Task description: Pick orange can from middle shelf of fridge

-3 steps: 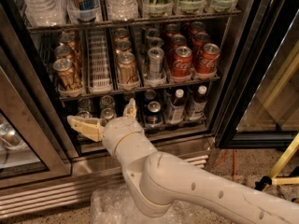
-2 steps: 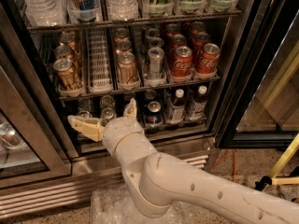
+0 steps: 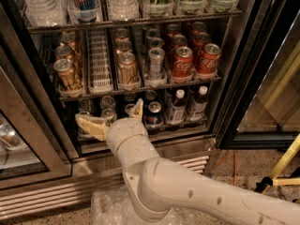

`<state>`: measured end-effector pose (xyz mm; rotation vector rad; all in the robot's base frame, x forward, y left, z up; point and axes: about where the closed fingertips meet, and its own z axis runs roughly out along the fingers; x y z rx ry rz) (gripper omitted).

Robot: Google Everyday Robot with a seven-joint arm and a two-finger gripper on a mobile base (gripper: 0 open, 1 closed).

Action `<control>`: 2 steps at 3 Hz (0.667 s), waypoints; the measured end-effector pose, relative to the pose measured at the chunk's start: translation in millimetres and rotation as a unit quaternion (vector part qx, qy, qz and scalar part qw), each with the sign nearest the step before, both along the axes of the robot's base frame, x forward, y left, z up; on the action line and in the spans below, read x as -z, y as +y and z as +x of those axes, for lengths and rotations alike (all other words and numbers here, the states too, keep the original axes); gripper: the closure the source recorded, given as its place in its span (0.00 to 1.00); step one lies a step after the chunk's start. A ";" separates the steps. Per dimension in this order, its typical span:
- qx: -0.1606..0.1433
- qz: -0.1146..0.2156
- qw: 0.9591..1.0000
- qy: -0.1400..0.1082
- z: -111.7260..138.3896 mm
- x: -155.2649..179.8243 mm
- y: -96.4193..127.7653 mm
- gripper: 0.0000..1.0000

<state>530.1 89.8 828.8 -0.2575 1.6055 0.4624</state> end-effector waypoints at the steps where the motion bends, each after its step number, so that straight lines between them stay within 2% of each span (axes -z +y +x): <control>1: 0.060 -0.023 0.998 -0.012 3.4 2.0 -16.8 0.00; 2: 0.107 -0.033 0.993 -0.021 4.7 2.1 -26.2 0.00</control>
Offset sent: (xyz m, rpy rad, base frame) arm 0.0041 -0.0394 -0.0023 -0.0913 -0.0600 -0.3376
